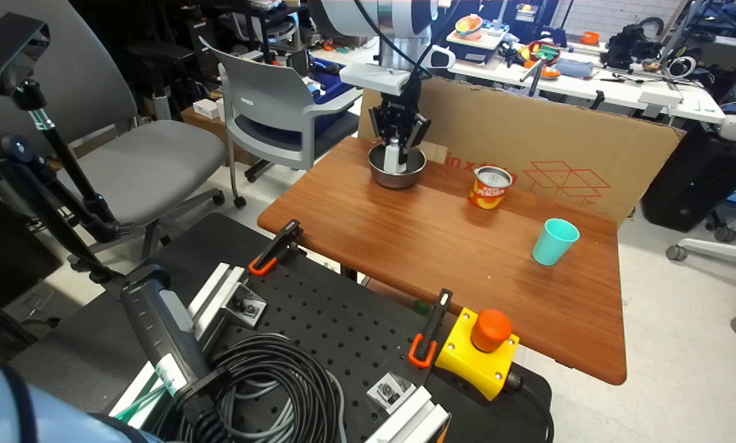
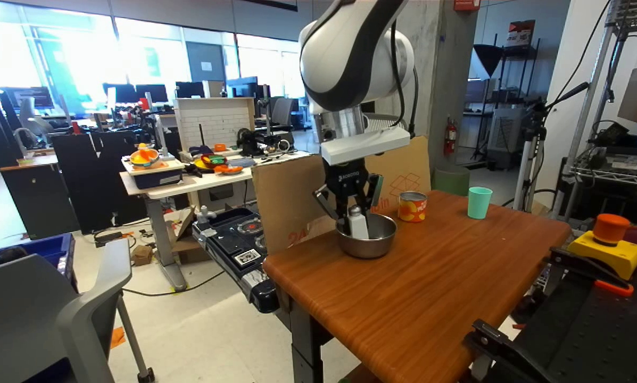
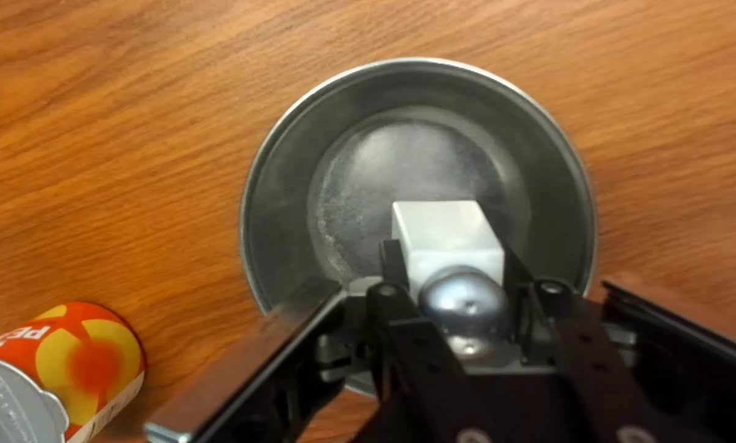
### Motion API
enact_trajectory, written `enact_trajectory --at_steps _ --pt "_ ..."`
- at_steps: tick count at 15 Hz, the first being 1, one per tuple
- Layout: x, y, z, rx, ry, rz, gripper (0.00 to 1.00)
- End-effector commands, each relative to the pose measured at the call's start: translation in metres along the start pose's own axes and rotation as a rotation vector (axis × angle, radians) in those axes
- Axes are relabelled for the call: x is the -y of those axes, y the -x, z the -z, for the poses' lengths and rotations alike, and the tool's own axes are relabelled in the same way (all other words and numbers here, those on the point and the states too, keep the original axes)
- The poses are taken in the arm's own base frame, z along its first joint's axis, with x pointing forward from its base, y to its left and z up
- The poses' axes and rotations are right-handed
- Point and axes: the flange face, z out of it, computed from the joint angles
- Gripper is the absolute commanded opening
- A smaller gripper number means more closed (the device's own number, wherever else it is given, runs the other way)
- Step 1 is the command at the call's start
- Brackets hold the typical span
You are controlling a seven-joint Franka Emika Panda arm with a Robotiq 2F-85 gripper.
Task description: Put the salt cellar in the silver bowl.
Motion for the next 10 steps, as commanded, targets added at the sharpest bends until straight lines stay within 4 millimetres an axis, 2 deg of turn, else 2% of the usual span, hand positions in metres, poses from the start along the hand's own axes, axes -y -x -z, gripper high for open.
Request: enact_trajectory --at_steps 1,2,3,8,10 --pt "0.004 -0.003 -0.003 0.014 0.023 0.01 0.11" --pt "0.005 -0.002 -0.001 0.011 0.026 0.012 0.61" --pt "0.005 0.0 0.0 0.009 0.028 0.018 0.62" --pt "0.01 0.015 0.014 -0.014 0.017 0.049 0.96" --pt "0.011 0.026 0.025 -0.021 0.005 0.071 1.0"
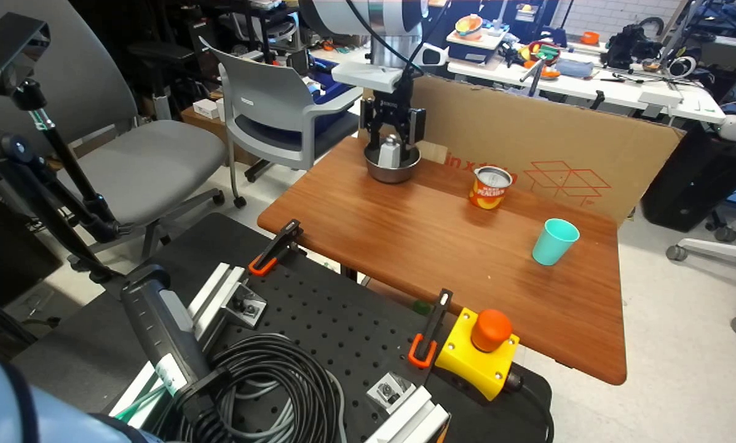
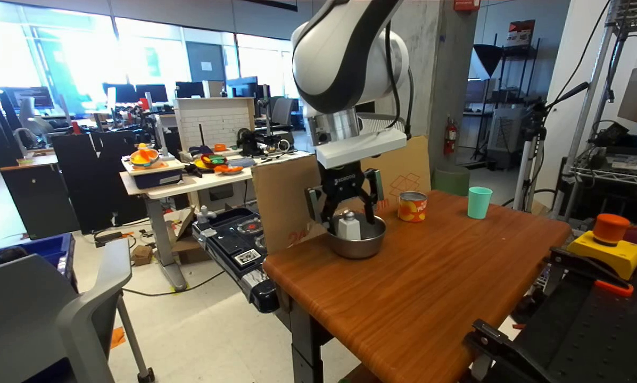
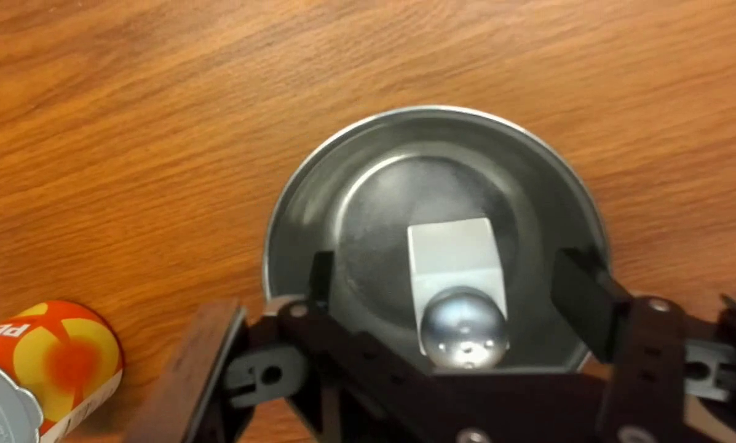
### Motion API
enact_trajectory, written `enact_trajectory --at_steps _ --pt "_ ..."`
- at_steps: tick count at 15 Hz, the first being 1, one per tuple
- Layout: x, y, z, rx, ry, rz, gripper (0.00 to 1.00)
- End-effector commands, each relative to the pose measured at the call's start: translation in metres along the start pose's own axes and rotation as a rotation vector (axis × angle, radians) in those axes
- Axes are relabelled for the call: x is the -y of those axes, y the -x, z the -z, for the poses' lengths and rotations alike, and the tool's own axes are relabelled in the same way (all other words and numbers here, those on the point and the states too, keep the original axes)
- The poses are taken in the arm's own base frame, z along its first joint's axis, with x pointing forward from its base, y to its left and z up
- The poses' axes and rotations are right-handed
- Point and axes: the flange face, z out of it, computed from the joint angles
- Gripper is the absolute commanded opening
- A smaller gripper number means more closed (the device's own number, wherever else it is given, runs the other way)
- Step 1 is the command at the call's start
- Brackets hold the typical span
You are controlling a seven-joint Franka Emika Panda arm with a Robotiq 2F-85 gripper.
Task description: Put the salt cellar in the silver bowl.
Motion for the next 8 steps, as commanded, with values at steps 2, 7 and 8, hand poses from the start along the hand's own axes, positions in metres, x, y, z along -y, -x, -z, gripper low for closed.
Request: enact_trajectory --at_steps 2,7,8 --pt "-0.005 0.036 0.039 -0.029 -0.017 0.072 1.0" --pt "-0.026 0.089 0.09 -0.078 -0.062 0.142 1.0" --pt "-0.032 0.099 0.098 -0.088 -0.079 0.157 1.0"
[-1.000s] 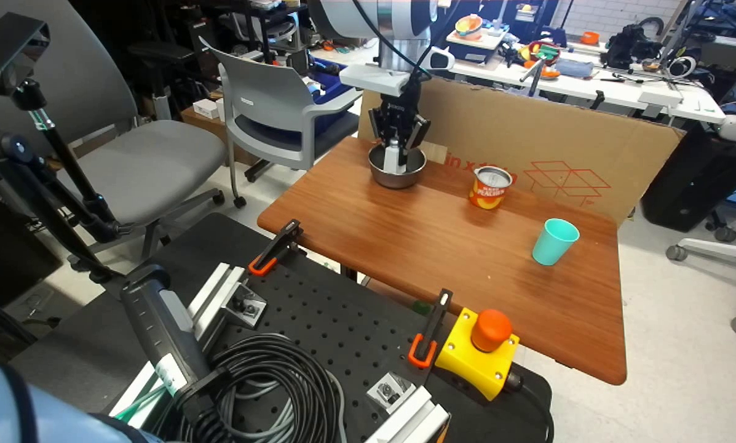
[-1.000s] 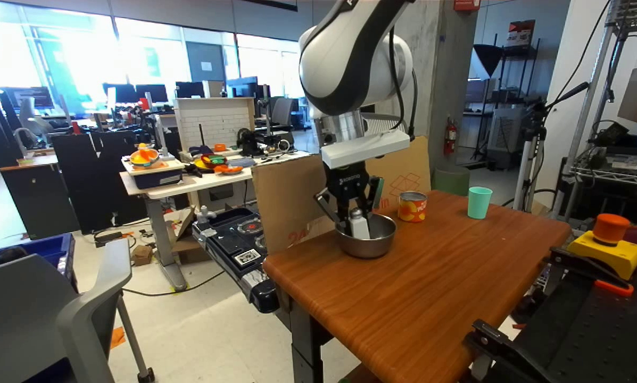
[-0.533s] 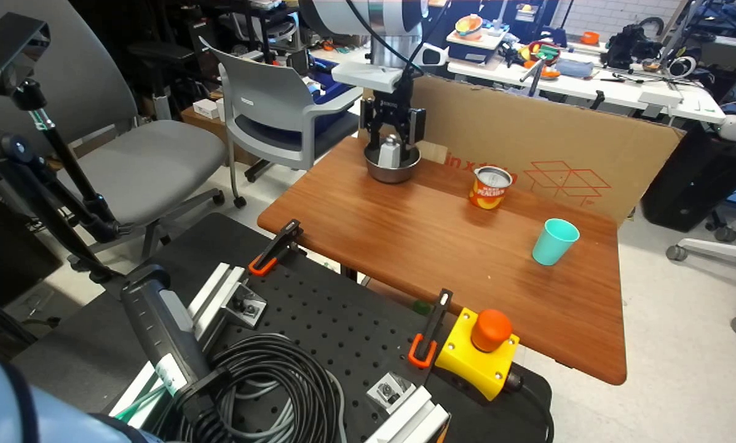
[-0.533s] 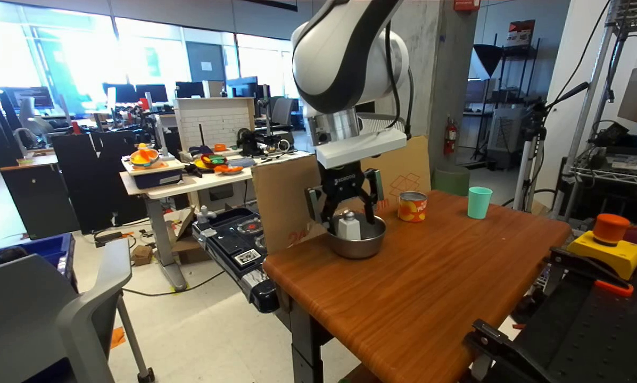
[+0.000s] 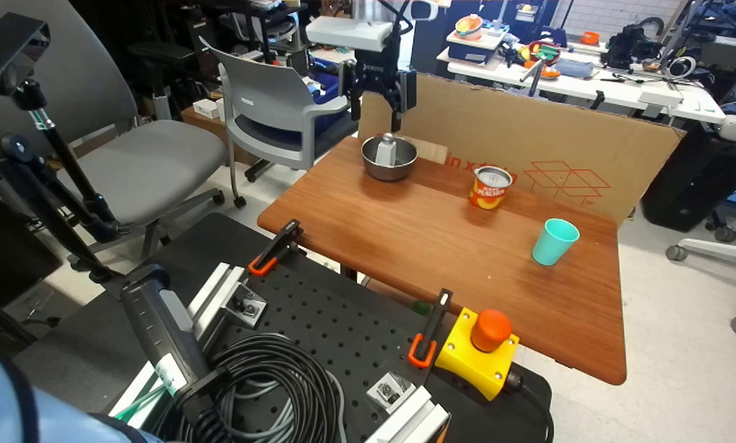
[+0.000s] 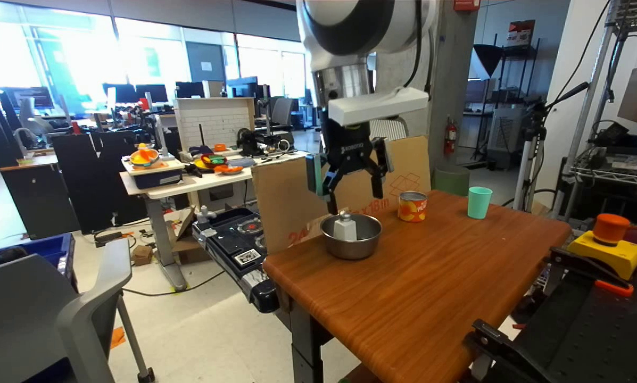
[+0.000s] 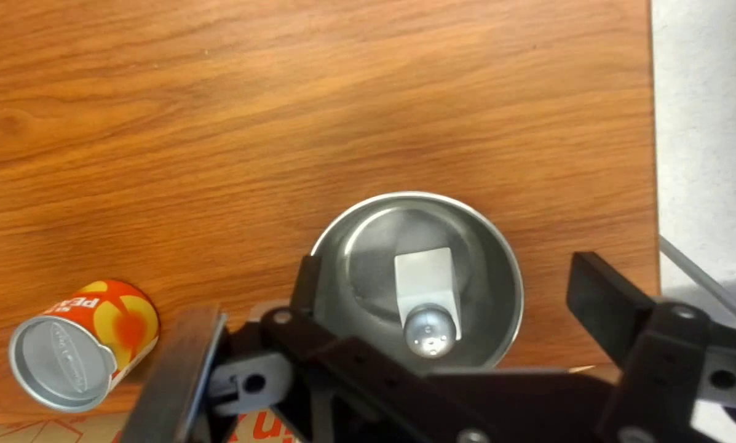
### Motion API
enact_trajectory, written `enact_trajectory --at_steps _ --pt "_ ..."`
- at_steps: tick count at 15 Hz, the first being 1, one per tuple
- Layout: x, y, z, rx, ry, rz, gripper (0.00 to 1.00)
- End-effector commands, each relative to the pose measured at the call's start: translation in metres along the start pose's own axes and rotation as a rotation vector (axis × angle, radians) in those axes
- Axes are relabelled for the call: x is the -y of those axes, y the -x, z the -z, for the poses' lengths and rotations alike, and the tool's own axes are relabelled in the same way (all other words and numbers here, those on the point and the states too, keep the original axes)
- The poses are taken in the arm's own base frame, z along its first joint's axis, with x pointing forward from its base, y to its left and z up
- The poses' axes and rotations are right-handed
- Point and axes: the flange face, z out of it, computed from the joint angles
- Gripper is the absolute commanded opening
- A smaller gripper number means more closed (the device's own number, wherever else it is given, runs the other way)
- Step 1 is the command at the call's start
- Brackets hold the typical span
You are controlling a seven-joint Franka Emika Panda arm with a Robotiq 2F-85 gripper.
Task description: Put the salt cellar in the silver bowl.
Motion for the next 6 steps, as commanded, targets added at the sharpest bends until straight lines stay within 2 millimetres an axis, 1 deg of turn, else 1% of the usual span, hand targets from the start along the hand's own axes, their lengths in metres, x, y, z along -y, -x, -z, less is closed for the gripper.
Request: enact_trajectory --at_steps 1,2,4,6 --pt "-0.022 0.052 0.034 -0.027 -0.062 0.053 1.0" --pt "-0.007 0.022 0.021 -0.014 -0.021 0.027 1.0" --pt "-0.016 0.041 0.033 -0.015 -0.036 0.039 1.0" --pt "-0.021 0.048 0.035 -0.014 -0.038 0.043 1.0"
